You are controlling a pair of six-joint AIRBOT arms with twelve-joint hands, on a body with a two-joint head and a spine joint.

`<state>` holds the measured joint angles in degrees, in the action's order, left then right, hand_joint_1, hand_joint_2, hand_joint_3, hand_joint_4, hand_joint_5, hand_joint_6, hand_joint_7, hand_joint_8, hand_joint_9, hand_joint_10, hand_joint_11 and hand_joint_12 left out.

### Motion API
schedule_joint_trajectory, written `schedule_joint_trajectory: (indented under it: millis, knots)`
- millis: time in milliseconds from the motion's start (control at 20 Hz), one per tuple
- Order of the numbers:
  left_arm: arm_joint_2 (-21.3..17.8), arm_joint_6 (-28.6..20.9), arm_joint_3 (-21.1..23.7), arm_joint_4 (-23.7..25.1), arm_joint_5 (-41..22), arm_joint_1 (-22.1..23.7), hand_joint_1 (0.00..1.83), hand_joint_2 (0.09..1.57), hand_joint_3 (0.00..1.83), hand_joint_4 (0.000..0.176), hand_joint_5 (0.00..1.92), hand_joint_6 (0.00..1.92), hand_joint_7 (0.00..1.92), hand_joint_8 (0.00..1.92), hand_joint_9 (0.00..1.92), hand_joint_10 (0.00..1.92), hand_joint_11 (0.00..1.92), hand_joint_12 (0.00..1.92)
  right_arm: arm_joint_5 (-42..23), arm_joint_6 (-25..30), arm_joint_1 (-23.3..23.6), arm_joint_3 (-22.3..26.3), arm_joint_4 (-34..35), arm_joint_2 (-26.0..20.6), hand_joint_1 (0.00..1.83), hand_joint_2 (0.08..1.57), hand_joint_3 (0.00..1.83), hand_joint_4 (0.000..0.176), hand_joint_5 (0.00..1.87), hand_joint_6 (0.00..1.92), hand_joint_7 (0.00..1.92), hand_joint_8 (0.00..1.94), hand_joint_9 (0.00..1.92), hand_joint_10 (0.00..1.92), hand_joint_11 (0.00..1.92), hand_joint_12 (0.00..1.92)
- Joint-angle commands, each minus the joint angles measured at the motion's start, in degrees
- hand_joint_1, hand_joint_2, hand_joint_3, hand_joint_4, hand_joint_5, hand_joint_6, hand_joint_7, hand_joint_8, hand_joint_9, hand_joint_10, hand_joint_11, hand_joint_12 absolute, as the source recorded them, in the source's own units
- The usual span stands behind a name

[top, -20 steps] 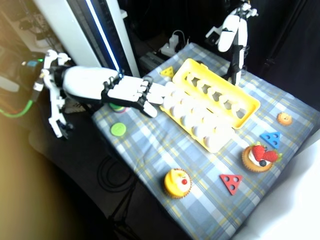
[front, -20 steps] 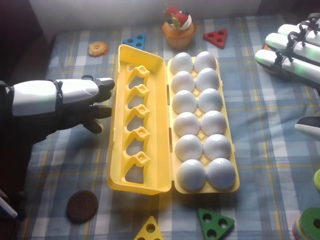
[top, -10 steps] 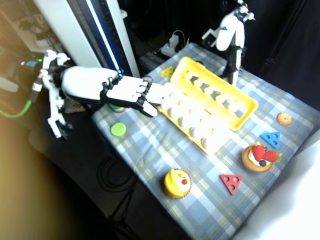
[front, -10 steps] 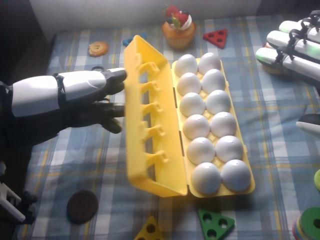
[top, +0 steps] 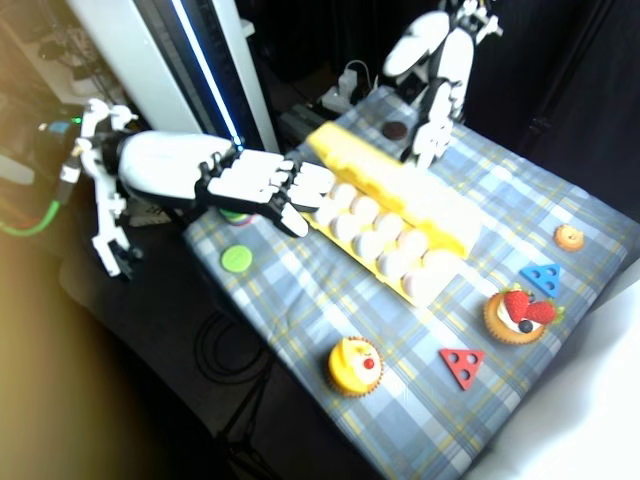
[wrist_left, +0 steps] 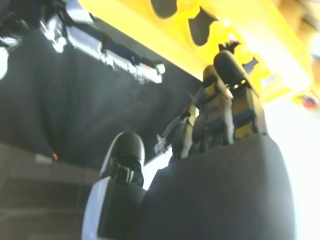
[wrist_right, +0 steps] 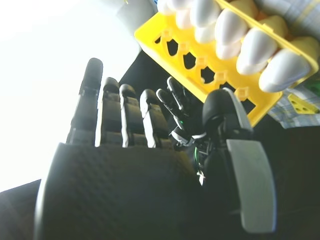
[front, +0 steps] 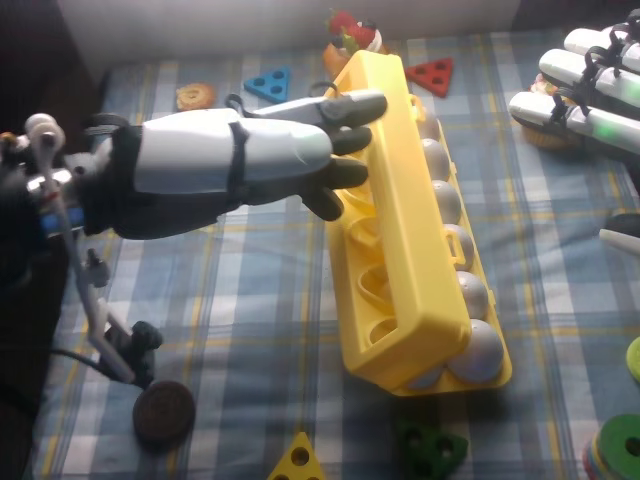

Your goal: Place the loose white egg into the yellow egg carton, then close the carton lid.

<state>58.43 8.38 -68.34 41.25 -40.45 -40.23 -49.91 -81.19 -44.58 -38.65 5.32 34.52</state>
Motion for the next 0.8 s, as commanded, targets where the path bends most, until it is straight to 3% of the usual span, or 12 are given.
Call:
schedule_joint_trajectory:
  millis: [0, 50, 150, 200, 250, 350, 400, 450, 500, 600, 700, 750]
  knots:
    - [0.60, -1.71, -0.57, -0.91, -3.91, 1.58, 0.05, 1.43, 0.01, 0.050, 0.00, 0.00, 0.00, 0.00, 0.20, 0.00, 0.00, 1.26, -7.68, -0.02, 0.25, 0.12, -0.02, -0.43, 0.42, 1.38, 0.00, 0.069, 0.00, 0.00, 0.00, 0.00, 0.01, 0.00, 0.00, 0.46]
    - [1.28, -3.24, -1.14, 1.81, -2.71, 2.93, 0.06, 1.47, 0.02, 0.040, 0.00, 0.00, 0.00, 0.00, 0.19, 0.00, 0.00, 1.38, -8.15, -0.02, 0.09, 0.13, 0.13, -0.48, 0.41, 1.38, 0.00, 0.056, 0.00, 0.00, 0.00, 0.00, 0.04, 0.02, 0.00, 0.66]
    - [3.32, -7.31, -2.56, 9.33, -0.15, 6.49, 0.19, 1.48, 0.01, 0.045, 0.00, 0.00, 0.00, 0.00, 0.12, 0.00, 0.00, 1.41, -9.71, -0.02, -0.52, 0.21, 0.68, -0.74, 0.45, 1.36, 0.00, 0.072, 0.00, 0.00, 0.00, 0.00, 0.04, 0.02, 0.00, 0.61]
    - [4.22, -9.13, -3.14, 12.59, 0.83, 8.04, 0.20, 1.47, 0.00, 0.048, 0.00, 0.00, 0.00, 0.00, 0.07, 0.01, 0.00, 1.29, -10.08, -0.02, -0.71, 0.28, 0.85, -0.90, 0.48, 1.37, 0.00, 0.059, 0.00, 0.00, 0.00, 0.00, 0.03, 0.01, 0.00, 0.68]
    - [5.85, -12.83, -4.25, 18.30, 1.95, 10.41, 0.24, 1.47, 0.00, 0.034, 0.00, 0.00, 0.00, 0.00, 0.10, 0.03, 0.00, 1.39, -10.51, -0.02, -0.92, 0.33, 0.95, -1.08, 0.50, 1.36, 0.00, 0.073, 0.00, 0.00, 0.00, 0.00, 0.03, 0.01, 0.00, 0.79]
    - [7.90, -18.15, -5.82, 26.26, 3.42, 13.03, 0.18, 1.48, 0.01, 0.057, 0.00, 0.00, 0.00, 0.00, 0.11, 0.04, 0.00, 1.51, -10.59, -0.02, -1.04, 0.36, 0.96, -1.19, 0.54, 1.36, 0.00, 0.094, 0.00, 0.00, 0.00, 0.00, 0.03, 0.01, 0.00, 0.92]
    - [9.09, -21.93, -6.64, 31.40, 3.78, 14.36, 0.20, 1.48, 0.00, 0.020, 0.00, 0.00, 0.00, 0.00, 0.12, 0.04, 0.00, 1.53, -10.60, -0.02, -1.04, 0.36, 0.96, -1.20, 0.55, 1.36, 0.00, 0.091, 0.00, 0.00, 0.00, 0.00, 0.01, 0.01, 0.00, 0.88]
    - [9.92, -24.63, -7.23, 35.13, 3.89, 15.37, 0.15, 1.48, 0.00, 0.035, 0.00, 0.00, 0.00, 0.00, 0.15, 0.06, 0.00, 1.57, -10.62, -0.02, -1.04, 0.36, 0.96, -1.20, 0.56, 1.36, 0.00, 0.088, 0.00, 0.00, 0.00, 0.00, 0.01, 0.01, 0.00, 0.83]
    - [10.94, -27.19, -7.71, 38.91, 4.13, 16.30, 0.14, 1.48, 0.00, 0.031, 0.00, 0.00, 0.00, 0.00, 0.16, 0.07, 0.00, 1.61, -10.64, -0.02, -1.04, 0.36, 0.96, -1.20, 0.56, 1.36, 0.00, 0.085, 0.00, 0.00, 0.00, 0.00, 0.02, 0.01, 0.00, 0.82]
    - [11.74, -29.31, -8.03, 42.06, 4.22, 16.65, 0.20, 1.49, 0.00, 0.001, 0.00, 0.00, 0.00, 0.00, 0.24, 0.12, 0.01, 1.63, -10.63, -0.02, -1.04, 0.36, 0.96, -1.19, 0.54, 1.36, 0.00, 0.076, 0.00, 0.00, 0.00, 0.00, 0.04, 0.02, 0.00, 0.90]
    - [11.60, -29.54, -8.16, 42.12, 4.38, 16.42, 0.26, 1.48, 0.00, 0.000, 0.00, 0.00, 0.00, 0.00, 0.23, 0.15, 0.00, 1.64, -10.63, -0.02, -1.04, 0.35, 0.96, -1.19, 0.52, 1.36, 0.00, 0.060, 0.00, 0.00, 0.00, 0.00, 0.05, 0.02, 0.00, 0.93]
    - [11.13, -29.44, -8.17, 41.29, 4.26, 16.34, 0.25, 1.48, 0.00, 0.005, 0.00, 0.00, 0.00, 0.00, 0.16, 0.25, 0.00, 1.64, -10.69, -0.02, -1.08, 0.35, 0.99, -1.20, 0.52, 1.35, 0.00, 0.066, 0.00, 0.00, 0.00, 0.00, 0.05, 0.03, 0.00, 0.93]
